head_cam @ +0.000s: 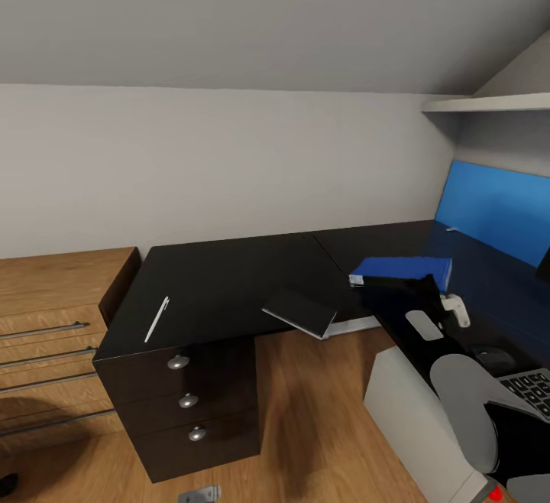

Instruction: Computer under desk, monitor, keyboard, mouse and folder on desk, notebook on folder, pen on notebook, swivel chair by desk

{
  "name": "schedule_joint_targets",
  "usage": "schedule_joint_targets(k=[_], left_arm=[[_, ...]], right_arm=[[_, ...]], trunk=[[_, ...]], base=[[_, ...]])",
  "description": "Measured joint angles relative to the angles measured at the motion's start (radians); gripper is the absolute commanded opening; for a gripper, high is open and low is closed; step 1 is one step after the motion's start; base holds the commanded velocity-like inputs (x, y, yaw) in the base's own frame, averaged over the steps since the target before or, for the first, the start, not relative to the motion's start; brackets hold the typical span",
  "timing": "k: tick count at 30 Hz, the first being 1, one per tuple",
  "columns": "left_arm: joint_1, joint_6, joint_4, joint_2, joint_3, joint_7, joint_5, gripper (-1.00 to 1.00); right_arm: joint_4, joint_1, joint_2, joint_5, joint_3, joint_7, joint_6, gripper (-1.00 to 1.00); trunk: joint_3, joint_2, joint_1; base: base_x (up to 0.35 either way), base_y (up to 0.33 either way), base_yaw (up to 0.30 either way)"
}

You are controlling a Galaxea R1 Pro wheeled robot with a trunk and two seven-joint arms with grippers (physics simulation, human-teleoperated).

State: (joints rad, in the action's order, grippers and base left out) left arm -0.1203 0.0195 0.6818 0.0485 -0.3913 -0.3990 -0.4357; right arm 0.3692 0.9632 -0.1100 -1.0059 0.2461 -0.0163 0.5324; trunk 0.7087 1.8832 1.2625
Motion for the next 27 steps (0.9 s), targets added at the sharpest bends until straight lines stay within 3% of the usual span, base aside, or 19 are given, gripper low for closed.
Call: schedule_joint_targets(k=[1,2,27], left_arm=[[0.0,0.0,0.0,0.0,0.0,0.0,0.0,1.0],[0.0,0.0,0.0,0.0,0.0,0.0,0.0,1.0],[0.0,0.0,-0.002,0.002,0.0,-0.001,0.0,1.0]], right_arm=[[-0.008,0.0,0.0,-0.24,-0.006,-0.001,0.0,-1.0],[-0.009,0.0,0.0,-0.331,-0.007,0.002,0.001,-1.0],[-0.009,0.0,-0.002,-0.333,-0.004,0.001,0.004,-1.0]], trunk=[[0.0,0.0,0.0],[0.0,0.0,0.0],[0.0,0.0,0.0]], base=[[0.0,0.0,0.0],[0.0,0.0,0.0],[0.0,0.0,0.0]])
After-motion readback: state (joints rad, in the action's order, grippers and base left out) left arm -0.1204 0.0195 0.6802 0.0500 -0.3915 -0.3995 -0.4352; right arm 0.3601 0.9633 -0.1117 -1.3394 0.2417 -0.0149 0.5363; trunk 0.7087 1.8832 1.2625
